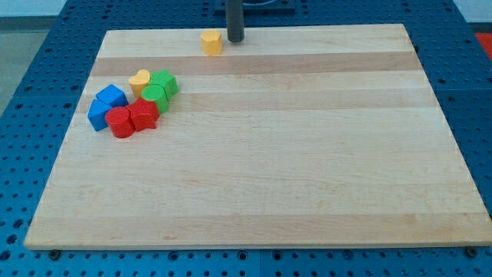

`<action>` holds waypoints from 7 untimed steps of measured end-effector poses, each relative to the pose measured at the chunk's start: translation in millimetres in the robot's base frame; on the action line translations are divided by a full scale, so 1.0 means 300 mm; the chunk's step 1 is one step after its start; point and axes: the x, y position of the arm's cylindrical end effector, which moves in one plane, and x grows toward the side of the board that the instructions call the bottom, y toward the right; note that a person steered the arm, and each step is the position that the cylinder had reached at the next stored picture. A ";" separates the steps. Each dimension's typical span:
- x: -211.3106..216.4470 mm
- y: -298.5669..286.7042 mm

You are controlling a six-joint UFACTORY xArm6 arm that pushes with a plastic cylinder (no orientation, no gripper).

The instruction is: Place the hexagon at the top of the heart

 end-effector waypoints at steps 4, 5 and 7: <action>0.138 -0.251; 0.166 -0.306; 0.166 -0.437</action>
